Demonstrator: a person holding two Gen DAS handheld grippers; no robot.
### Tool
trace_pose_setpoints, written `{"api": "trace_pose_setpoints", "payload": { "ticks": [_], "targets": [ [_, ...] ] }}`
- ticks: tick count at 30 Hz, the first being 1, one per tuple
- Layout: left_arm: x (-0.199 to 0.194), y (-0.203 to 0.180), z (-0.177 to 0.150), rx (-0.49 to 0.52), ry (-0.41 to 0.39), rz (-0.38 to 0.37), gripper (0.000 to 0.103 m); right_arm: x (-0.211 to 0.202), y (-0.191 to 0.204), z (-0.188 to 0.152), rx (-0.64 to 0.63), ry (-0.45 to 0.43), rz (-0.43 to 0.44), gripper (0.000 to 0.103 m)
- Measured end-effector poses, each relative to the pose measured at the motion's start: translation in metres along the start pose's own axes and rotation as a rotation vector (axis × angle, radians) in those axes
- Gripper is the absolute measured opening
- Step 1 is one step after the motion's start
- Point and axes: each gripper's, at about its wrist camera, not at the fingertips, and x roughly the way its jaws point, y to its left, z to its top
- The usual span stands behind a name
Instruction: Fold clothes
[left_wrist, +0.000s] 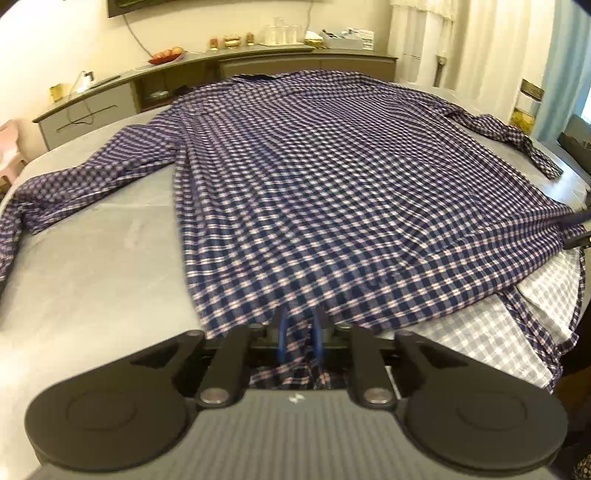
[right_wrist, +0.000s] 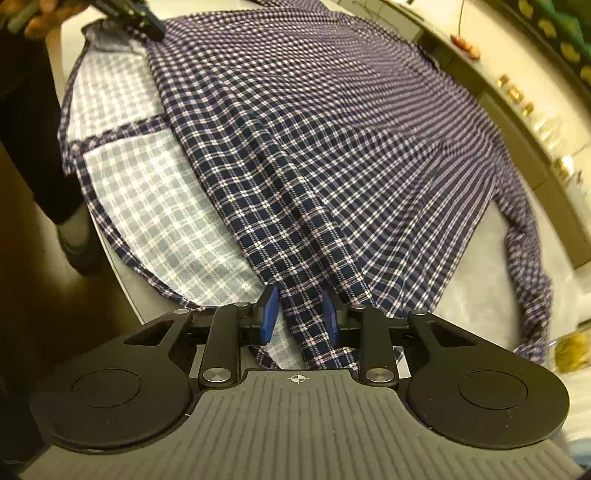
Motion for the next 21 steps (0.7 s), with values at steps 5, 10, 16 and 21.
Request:
{"api": "trace_pose_setpoints", "payload": {
  "ticks": [5,10,16,21],
  "targets": [
    [-0.037,-0.007,-0.015,0.081,-0.072,0.039,0.025,-0.002,-0.019,0.003,0.111,-0.033,0.067,0.0],
    [-0.045,-0.038,-0.028,0.295,-0.081,-0.023,0.032,-0.017,-0.028,-0.002,0.178,-0.091,0.073,0.0],
    [-0.019,-0.07,-0.021,0.436,-0.087,0.005,0.032,0.002,0.002,0.016,0.099,-0.127,0.081,0.031],
    [-0.005,-0.074,-0.01,0.497,-0.09,-0.103,0.032,0.019,0.008,0.025,0.083,-0.11,0.108,0.031]
  ]
}}
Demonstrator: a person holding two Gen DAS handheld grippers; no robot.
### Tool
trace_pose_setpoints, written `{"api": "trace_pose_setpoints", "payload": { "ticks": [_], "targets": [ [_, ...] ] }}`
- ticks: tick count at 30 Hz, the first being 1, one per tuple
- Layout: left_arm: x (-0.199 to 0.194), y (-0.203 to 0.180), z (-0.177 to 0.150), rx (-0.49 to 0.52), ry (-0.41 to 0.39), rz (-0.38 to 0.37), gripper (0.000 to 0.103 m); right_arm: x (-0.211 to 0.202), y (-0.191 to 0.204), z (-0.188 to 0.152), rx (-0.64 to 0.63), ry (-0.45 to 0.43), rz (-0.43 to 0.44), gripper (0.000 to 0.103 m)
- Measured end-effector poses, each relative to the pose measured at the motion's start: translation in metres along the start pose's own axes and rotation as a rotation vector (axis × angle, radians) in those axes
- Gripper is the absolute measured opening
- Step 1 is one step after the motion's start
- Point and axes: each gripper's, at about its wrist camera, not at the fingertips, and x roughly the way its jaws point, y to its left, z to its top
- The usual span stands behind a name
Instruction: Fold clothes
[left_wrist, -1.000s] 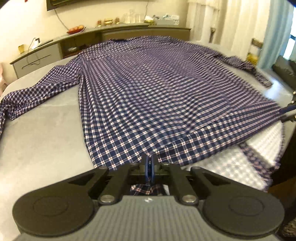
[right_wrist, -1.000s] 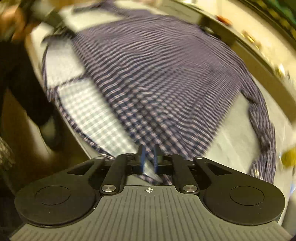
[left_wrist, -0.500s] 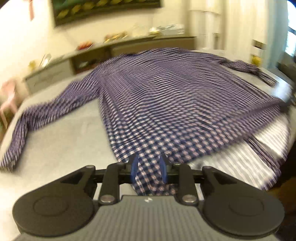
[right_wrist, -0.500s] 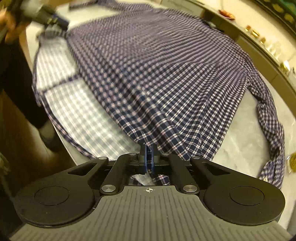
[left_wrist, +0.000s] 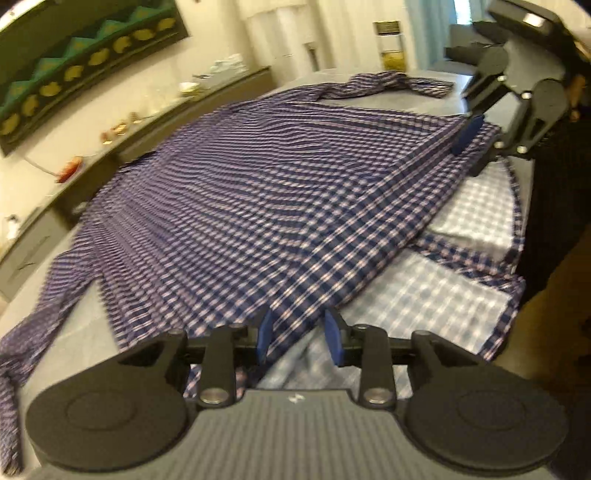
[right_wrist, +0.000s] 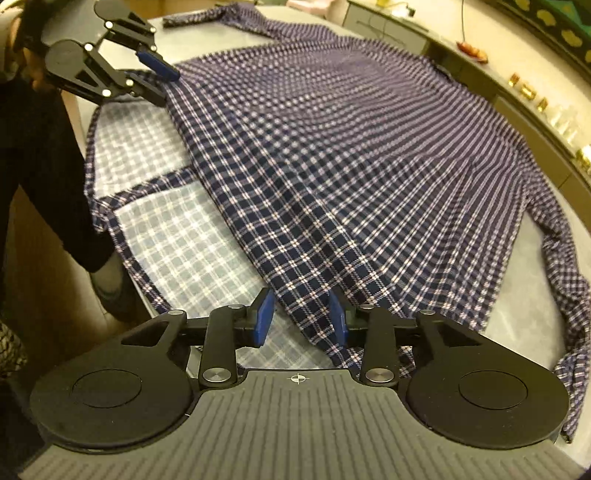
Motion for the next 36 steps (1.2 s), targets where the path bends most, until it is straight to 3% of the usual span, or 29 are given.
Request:
{"api": "trace_pose_setpoints", "payload": {
  "ticks": [1,4,7,12,16,18,19,20,21,24,25,26,30,34,36],
  "targets": [
    [0.003,0.001,0.0,-0.005,0.004,-0.015,0.028,0.001,-0.006,-0.001,0.028,0.001,0.021,0.028],
    [0.008,0.003,0.001,-0.027,0.01,-0.055,0.011,-0.001,-0.016,0.0,0.075,-0.001,0.038,0.0],
    [-0.007,0.003,0.002,-0.058,-0.016,-0.077,0.005,-0.013,-0.019,-0.001,0.091,-0.03,0.038,0.0],
    [-0.057,-0.01,0.008,-0.049,-0.118,-0.143,0.004,-0.044,-0.015,-0.007,0.072,-0.075,0.025,0.0],
    [-0.074,-0.025,0.002,-0.056,-0.132,-0.177,0.004,-0.058,-0.005,-0.009,0.033,-0.095,0.015,0.0],
    [-0.074,-0.024,0.0,-0.081,-0.134,-0.178,0.004,-0.051,0.001,-0.004,-0.005,-0.091,-0.004,0.016],
    [-0.073,-0.022,-0.001,-0.1,-0.134,-0.17,0.004,-0.045,0.003,-0.002,-0.02,-0.094,-0.007,0.037],
    [-0.072,-0.02,-0.001,-0.119,-0.133,-0.162,0.004,-0.037,0.007,0.0,-0.032,-0.097,-0.002,0.046],
    [-0.071,-0.016,-0.002,-0.135,-0.129,-0.161,0.004,-0.026,0.01,0.002,-0.052,-0.092,0.005,0.046],
    [-0.067,-0.011,-0.003,-0.154,-0.111,-0.176,0.004,0.002,0.009,0.011,-0.078,-0.041,-0.009,0.037],
    [-0.066,-0.009,-0.003,-0.155,-0.104,-0.184,0.004,0.002,0.004,0.015,-0.058,-0.039,0.009,0.022],
    [-0.064,-0.009,-0.003,-0.15,-0.097,-0.19,0.005,0.003,-0.001,0.017,-0.039,-0.02,0.025,0.0],
    [-0.064,-0.013,-0.008,-0.114,-0.078,-0.214,0.007,-0.017,-0.005,0.017,-0.046,-0.023,0.048,0.0],
    [-0.072,-0.011,-0.011,-0.084,-0.077,-0.255,0.019,-0.045,-0.006,0.007,-0.061,-0.017,0.074,0.0],
    [-0.077,-0.007,-0.01,-0.088,-0.095,-0.274,0.02,-0.051,-0.005,0.004,-0.064,0.001,0.102,0.0]
  ]
}}
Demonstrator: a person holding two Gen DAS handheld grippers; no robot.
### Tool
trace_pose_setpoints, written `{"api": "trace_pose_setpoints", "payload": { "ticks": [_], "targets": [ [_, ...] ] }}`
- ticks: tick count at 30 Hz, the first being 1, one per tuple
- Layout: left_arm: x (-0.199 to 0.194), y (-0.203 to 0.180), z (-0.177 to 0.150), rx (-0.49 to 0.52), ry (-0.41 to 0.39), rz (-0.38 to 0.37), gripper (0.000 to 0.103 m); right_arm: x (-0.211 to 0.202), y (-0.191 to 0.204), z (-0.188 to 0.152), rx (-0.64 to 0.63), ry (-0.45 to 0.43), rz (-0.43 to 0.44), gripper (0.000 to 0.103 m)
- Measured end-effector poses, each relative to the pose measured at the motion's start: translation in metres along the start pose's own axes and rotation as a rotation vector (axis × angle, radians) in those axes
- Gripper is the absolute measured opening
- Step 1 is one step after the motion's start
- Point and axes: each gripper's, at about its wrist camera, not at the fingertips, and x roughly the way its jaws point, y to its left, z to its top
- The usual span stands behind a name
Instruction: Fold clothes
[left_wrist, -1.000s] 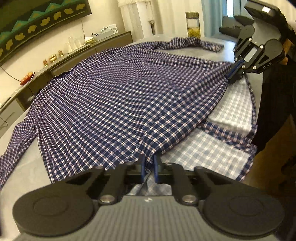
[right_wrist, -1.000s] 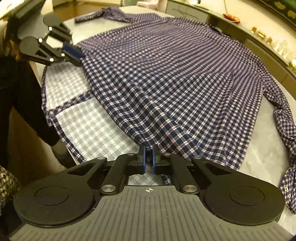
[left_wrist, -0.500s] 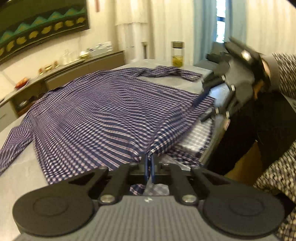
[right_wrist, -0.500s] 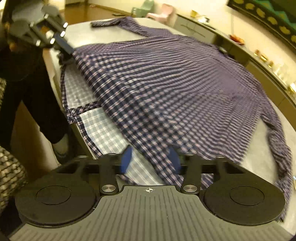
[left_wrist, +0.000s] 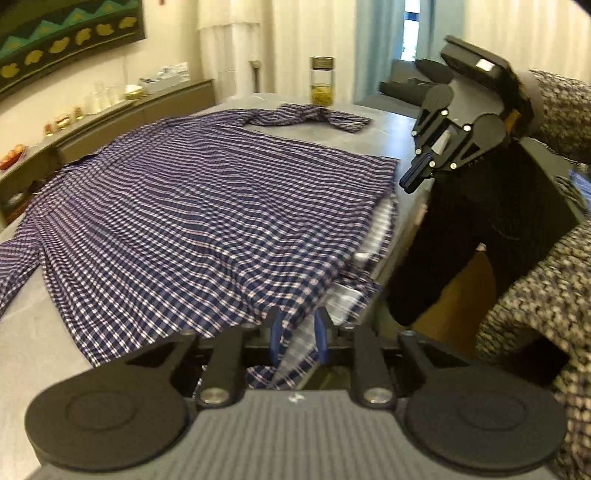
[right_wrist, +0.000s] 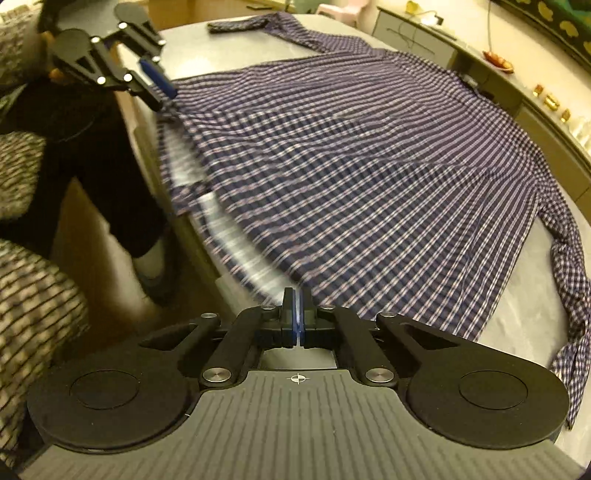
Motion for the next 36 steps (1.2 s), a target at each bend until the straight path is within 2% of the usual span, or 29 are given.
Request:
{"api": "trace_pose_setpoints", "payload": {
  "ticks": [2,3,4,5,6,7,9,10,12,14,17,18,20,22,24,25,27,28,29,34,36],
  "targets": [
    [-0.006,0.002,0.001,-0.003,-0.017,-0.02,0.021,-0.006,-0.005,0.001,0.02,-0.007,0.017,0.0],
    [-0.009,0.009,0.006,-0.039,-0.056,-0.01,0.022,-0.01,-0.01,0.004,0.04,-0.025,0.014,0.0],
    [-0.009,0.017,0.011,-0.081,-0.088,0.009,0.027,-0.013,-0.018,0.011,0.085,-0.06,0.002,0.009],
    [0.0,0.027,0.017,-0.122,-0.095,0.042,0.03,-0.012,-0.031,0.02,0.144,-0.095,-0.014,0.025],
    [0.008,0.037,0.023,-0.162,-0.102,0.076,0.03,-0.007,-0.044,0.029,0.204,-0.117,-0.045,0.03],
    [0.023,0.046,0.027,-0.192,-0.075,0.121,0.029,0.004,-0.058,0.036,0.258,-0.118,-0.074,0.033],
    [0.057,0.066,0.028,-0.243,0.029,0.195,0.029,0.032,-0.085,0.05,0.362,-0.108,-0.124,0.031],
    [0.069,0.072,0.025,-0.249,0.078,0.229,0.029,0.051,-0.099,0.052,0.406,-0.078,-0.145,0.031],
    [0.07,0.077,0.01,-0.265,0.13,0.254,0.029,0.075,-0.116,0.044,0.461,-0.005,-0.169,0.03],
    [0.07,0.082,-0.005,-0.28,0.182,0.278,0.039,0.074,-0.124,0.03,0.484,0.013,-0.147,0.032],
    [0.056,0.082,-0.014,-0.313,0.228,0.278,0.048,0.055,-0.116,0.011,0.4,0.13,-0.095,0.031],
    [0.051,0.082,-0.017,-0.323,0.244,0.277,0.048,0.05,-0.114,0.005,0.379,0.167,-0.075,0.031],
    [0.047,0.078,-0.004,-0.278,0.233,0.298,0.045,0.042,-0.113,-0.002,0.34,0.246,-0.057,0.031],
    [0.042,0.075,0.01,-0.231,0.221,0.319,0.045,0.038,-0.114,0.0,0.288,0.288,-0.092,0.031],
    [0.043,0.084,0.036,-0.202,0.158,0.361,0.049,0.032,-0.127,0.021,0.302,0.205,-0.146,0.032],
    [0.049,0.093,0.05,-0.203,0.133,0.379,0.051,0.031,-0.136,0.038,0.34,0.124,-0.161,0.035],
    [0.067,0.117,0.076,-0.21,0.107,0.379,0.053,0.043,-0.155,0.069,0.409,-0.008,-0.187,0.039],
    [0.083,0.133,0.085,-0.204,0.121,0.403,0.054,0.052,-0.165,0.084,0.447,-0.067,-0.197,0.039],
    [0.099,0.149,0.094,-0.199,0.137,0.428,0.054,0.067,-0.176,0.09,0.47,-0.082,-0.202,0.039],
    [0.158,0.208,0.088,-0.303,0.253,0.466,0.048,0.14,-0.227,0.119,0.586,-0.157,-0.224,0.038],
    [0.15,0.213,0.078,-0.36,0.233,0.43,0.049,0.147,-0.222,0.107,0.535,-0.098,-0.212,0.036]
  ]
}}
